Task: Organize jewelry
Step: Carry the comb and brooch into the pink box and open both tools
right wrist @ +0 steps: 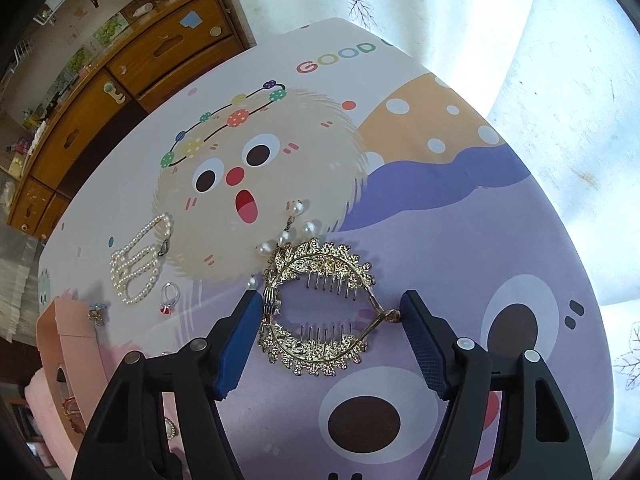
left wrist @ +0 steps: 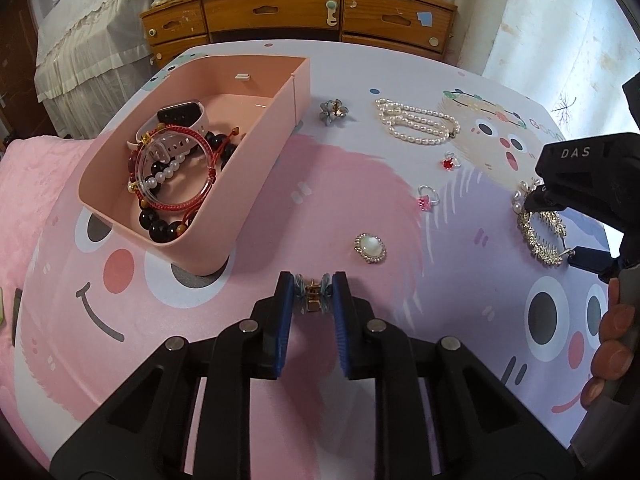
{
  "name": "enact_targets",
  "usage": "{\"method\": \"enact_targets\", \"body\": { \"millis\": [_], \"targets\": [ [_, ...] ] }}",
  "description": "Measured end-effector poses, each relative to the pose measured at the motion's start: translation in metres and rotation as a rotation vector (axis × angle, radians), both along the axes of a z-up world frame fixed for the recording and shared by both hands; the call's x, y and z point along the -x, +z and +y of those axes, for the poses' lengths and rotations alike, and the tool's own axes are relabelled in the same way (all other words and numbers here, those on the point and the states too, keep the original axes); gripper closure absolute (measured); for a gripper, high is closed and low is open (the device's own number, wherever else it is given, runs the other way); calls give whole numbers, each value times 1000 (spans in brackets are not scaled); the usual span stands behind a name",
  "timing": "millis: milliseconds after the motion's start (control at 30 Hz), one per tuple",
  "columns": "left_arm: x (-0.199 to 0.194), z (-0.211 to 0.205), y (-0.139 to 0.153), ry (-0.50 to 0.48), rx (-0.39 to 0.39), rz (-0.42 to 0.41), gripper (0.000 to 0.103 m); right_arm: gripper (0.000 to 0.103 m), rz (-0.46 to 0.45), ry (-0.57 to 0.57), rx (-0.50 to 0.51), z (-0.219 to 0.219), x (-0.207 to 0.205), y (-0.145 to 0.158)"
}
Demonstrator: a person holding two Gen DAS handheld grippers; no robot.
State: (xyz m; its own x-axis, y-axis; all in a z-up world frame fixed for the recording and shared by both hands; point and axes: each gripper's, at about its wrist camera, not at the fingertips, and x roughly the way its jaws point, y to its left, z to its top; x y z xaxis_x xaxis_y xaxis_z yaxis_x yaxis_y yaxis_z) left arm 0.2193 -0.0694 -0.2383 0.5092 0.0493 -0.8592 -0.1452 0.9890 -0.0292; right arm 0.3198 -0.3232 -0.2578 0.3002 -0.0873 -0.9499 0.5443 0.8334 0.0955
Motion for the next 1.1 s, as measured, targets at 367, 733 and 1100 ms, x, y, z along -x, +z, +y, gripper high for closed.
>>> {"method": "enact_targets", "body": {
  "millis": [367,733,1100],
  "targets": [
    [4,6,17,-69,42,-23,86,32,-5,-50,-42,-3,20,6],
    [28,43,53,-148,69,-73,86,32,-78,6,-28,41,51,39],
    [31,109,81,-289,71,-54,86,32,-235,97,23,139,80,89]
  ]
}}
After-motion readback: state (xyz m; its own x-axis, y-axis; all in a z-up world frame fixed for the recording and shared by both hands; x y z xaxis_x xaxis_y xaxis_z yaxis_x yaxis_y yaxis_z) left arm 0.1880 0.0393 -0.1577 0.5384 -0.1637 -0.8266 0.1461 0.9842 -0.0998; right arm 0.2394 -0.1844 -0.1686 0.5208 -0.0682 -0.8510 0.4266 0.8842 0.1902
